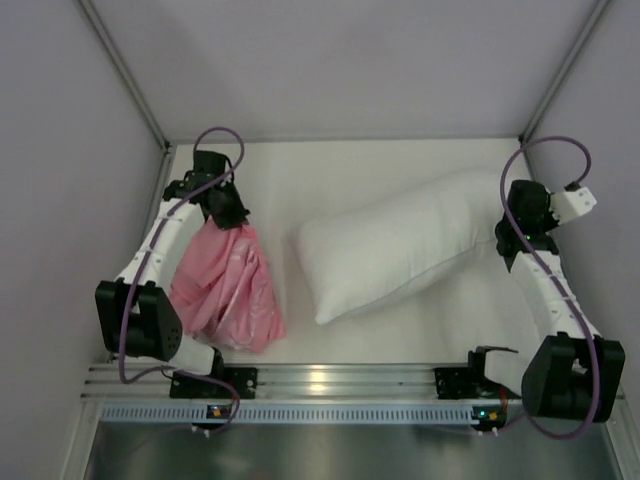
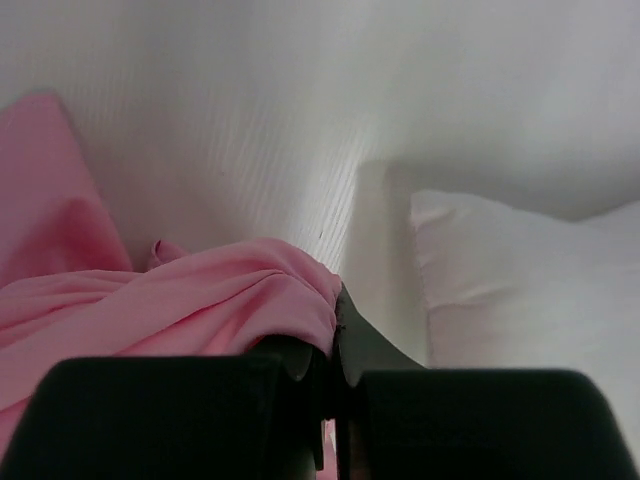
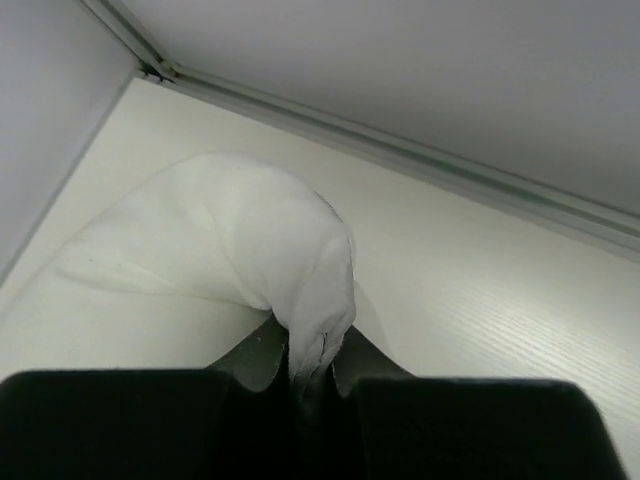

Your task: Remove the pillowcase from the pillow

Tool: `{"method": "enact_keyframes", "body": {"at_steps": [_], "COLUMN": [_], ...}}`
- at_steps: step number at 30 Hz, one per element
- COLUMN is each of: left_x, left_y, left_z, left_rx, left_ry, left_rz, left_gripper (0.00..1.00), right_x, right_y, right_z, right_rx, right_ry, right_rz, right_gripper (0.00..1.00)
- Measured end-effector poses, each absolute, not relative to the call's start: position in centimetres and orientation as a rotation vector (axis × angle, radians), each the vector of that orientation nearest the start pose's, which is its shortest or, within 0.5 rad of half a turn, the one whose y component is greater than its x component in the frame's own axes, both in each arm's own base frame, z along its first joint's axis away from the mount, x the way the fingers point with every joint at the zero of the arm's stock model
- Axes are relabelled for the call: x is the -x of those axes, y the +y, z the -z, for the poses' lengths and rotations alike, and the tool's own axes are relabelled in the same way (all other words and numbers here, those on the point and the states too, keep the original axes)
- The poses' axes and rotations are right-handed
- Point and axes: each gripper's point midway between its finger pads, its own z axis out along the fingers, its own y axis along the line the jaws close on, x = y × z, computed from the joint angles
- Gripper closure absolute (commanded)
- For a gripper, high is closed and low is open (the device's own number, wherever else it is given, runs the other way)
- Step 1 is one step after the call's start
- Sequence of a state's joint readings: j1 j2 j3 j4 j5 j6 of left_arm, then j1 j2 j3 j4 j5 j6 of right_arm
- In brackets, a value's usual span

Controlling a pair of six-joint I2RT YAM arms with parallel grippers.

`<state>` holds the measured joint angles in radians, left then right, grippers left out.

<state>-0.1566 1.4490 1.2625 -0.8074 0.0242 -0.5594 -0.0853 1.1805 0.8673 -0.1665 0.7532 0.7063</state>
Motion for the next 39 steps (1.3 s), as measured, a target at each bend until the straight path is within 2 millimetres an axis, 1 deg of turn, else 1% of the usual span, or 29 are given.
{"method": "enact_keyframes", "body": {"at_steps": [1,2,4,6,7,9,10,12,15,17,21,22,24,25,26,28,29,31,34,36,37,39], "left_x": [-35.1,-36.6,-39.5,-42.1,-43.1,-44.8,-45.3,-45.8,-45.7,-45.7,-45.5,-45.3,-44.8,-44.6,-44.4,-43.9,-43.6,-43.1,-42.3,-41.7,-41.2,-40.4], "left_y": [-7.4,-7.2,-7.4,-7.9,-8.2,-8.4,-8.3,-7.9,-6.3,-5.4,-2.6,-2.0,-0.8,-0.4,-0.1,0.1,0.1,0.0,-0.4,-0.8,-1.1,-1.6], "left_z": [-16.7,-17.6,-20.0,-22.5,-23.7,-25.4,-25.8,-25.9,-25.4,-25.1,-23.9,-23.6,-23.5,-23.7,-24.2,-25.5,-26.2,-27.4,-28.9,-29.0,-28.8,-28.0], "left_rx": [0.524,0.527,0.502,0.466,0.448,0.423,0.42,0.426,0.466,0.487,0.565,0.583,0.612,0.619,0.616,0.622,0.615,0.615,0.601,0.59,0.584,0.579], "left_ry": [2.527,2.505,2.447,2.376,2.351,2.303,2.291,2.283,2.295,2.297,2.302,2.304,2.304,2.299,2.287,2.255,2.241,2.212,2.184,2.188,2.198,2.225], "left_rz": [0.312,0.328,0.385,0.452,0.48,0.512,0.514,0.506,0.464,0.433,0.338,0.313,0.25,0.227,0.211,0.205,0.207,0.22,0.247,0.274,0.29,0.32], "left_gripper": [1.0,1.0,1.0,1.0,1.0,1.0,1.0,1.0,1.0,1.0,1.0,0.98,0.75,0.4,0.25,0.04,0.01,0.01,0.01,0.01,0.02,0.01], "right_x": [-33.2,-32.6,-31.6,-30.9,-30.6,-30.1,-29.8,-29.2,-28.6,-28.7,-29.7,-30.0,-30.2,-30.3,-30.4,-30.5,-30.6,-30.8,-31.4,-32.3,-32.7,-33.0], "right_y": [-12.8,-12.7,-12.4,-12.1,-11.9,-11.6,-11.4,-11.1,-10.9,-10.8,-10.3,-10.0,-8.7,-7.8,-7.0,-5.1,-4.4,-3.3,-2.4,-1.2,-0.5,1.4], "right_z": [-19.8,-19.2,-18.3,-18.2,-18.2,-18.8,-19.4,-21.0,-23.1,-25.1,-31.0,-32.2,-33.7,-34.1,-34.1,-33.8,-33.7,-33.1,-32.1,-31.0,-30.1,-28.9], "right_rx": [-1.143,-1.146,-1.144,-1.135,-1.123,-1.097,-1.083,-1.058,-1.033,-1.022,-0.971,-0.951,-0.898,-0.866,-0.839,-0.777,-0.752,-0.713,-0.681,-0.641,-0.611,-0.539], "right_ry": [1.571,1.578,1.589,1.58,1.579,1.571,1.561,1.524,1.5,1.499,1.469,1.466,1.473,1.483,1.496,1.541,1.56,1.6,1.669,1.735,1.775,1.838], "right_rz": [0.36,0.359,0.35,0.325,0.308,0.284,0.266,0.234,0.212,0.21,0.168,0.148,0.109,0.084,0.068,0.039,0.031,0.022,0.038,0.05,0.063,0.056], "right_gripper": [1.0,1.0,1.0,0.67,0.4,0.19,0.01,0.0,0.01,0.01,0.01,0.01,0.01,0.01,0.01,0.01,0.01,0.01,0.0,0.01,0.01,0.01]}}
